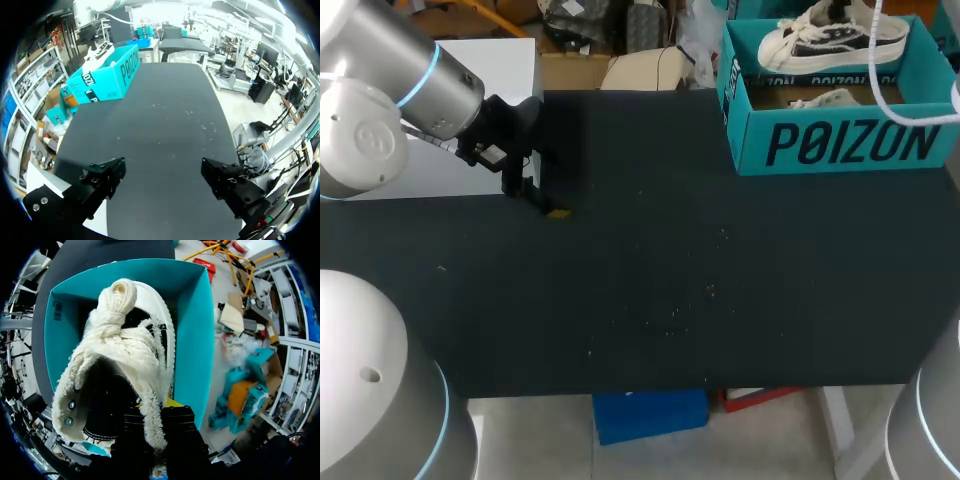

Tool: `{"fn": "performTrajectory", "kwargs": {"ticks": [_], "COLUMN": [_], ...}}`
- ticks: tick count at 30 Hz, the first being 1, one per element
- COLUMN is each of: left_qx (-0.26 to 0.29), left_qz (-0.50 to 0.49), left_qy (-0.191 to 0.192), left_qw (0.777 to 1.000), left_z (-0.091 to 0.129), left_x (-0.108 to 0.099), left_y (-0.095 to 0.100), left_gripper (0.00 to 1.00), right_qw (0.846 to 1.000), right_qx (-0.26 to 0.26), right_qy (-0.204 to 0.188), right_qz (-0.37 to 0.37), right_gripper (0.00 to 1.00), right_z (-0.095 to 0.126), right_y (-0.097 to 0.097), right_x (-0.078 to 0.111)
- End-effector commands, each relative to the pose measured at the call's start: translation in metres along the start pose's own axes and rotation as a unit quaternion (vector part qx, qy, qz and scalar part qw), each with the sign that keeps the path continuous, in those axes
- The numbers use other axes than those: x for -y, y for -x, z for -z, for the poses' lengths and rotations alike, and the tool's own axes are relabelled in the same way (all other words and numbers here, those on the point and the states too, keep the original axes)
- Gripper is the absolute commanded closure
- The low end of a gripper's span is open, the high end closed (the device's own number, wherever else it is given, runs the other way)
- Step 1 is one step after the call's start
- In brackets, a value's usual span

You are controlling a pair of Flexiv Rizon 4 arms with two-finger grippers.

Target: Take the shoe out of the shoebox, open the shoe tongue, remove and reinsert the insole, then place the shoe into the shoebox

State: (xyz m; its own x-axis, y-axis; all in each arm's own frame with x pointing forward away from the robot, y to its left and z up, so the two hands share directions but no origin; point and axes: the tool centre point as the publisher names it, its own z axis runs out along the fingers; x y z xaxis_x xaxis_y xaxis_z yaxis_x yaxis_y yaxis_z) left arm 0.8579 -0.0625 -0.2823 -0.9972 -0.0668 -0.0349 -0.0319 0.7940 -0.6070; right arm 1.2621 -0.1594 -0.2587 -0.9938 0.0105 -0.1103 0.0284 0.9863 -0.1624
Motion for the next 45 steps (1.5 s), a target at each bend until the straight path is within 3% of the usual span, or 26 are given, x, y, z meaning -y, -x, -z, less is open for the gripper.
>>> {"fn": "performTrajectory", "kwargs": {"ticks": [1,14,31,32,33,35,39,40,41,42,45], "left_qx": [0.003,0.003,0.003,0.003,0.003,0.003,0.003,0.003,0.003,0.003,0.003], "left_qz": [0.000,0.000,0.000,0.000,0.000,0.000,0.000,0.000,0.000,0.000,0.000], "left_qy": [0.000,0.000,0.000,0.000,0.000,0.000,0.000,0.000,0.000,0.000,0.000], "left_qw": [1.000,1.000,1.000,1.000,1.000,1.000,1.000,1.000,1.000,1.000,1.000], "left_z": [-0.001,-0.001,-0.001,-0.001,-0.001,-0.001,-0.001,-0.001,-0.001,-0.001,-0.001], "left_x": [-0.001,-0.001,-0.001,-0.001,-0.001,-0.001,-0.001,-0.001,-0.001,-0.001,-0.001], "left_y": [-0.001,-0.001,-0.001,-0.001,-0.001,-0.001,-0.001,-0.001,-0.001,-0.001,-0.001], "left_gripper": [0.00,0.00,0.00,0.00,0.00,0.00,0.00,0.00,0.00,0.00,0.00], "right_qw": [1.000,0.999,0.997,0.997,0.997,0.998,0.998,0.998,0.998,0.998,0.999], "right_qx": [-0.017,-0.031,-0.058,-0.059,-0.056,-0.051,-0.042,-0.041,-0.040,-0.039,-0.035], "right_qy": [0.011,0.037,0.048,0.048,0.049,0.044,0.045,0.044,0.043,0.041,0.033], "right_qz": [-0.001,0.004,0.015,0.015,0.014,0.017,0.014,0.010,0.009,0.008,0.006], "right_gripper": [1.00,1.00,1.00,0.67,0.51,0.00,0.00,0.07,0.42,0.53,0.58], "right_z": [-0.028,-0.079,-0.121,-0.122,-0.122,-0.118,-0.104,-0.100,-0.094,-0.089,-0.070], "right_y": [0.016,0.019,0.036,0.036,0.036,0.035,0.029,0.026,0.023,0.019,0.008], "right_x": [-0.001,-0.005,-0.013,-0.013,-0.013,-0.014,-0.016,-0.015,-0.015,-0.015,-0.016]}}
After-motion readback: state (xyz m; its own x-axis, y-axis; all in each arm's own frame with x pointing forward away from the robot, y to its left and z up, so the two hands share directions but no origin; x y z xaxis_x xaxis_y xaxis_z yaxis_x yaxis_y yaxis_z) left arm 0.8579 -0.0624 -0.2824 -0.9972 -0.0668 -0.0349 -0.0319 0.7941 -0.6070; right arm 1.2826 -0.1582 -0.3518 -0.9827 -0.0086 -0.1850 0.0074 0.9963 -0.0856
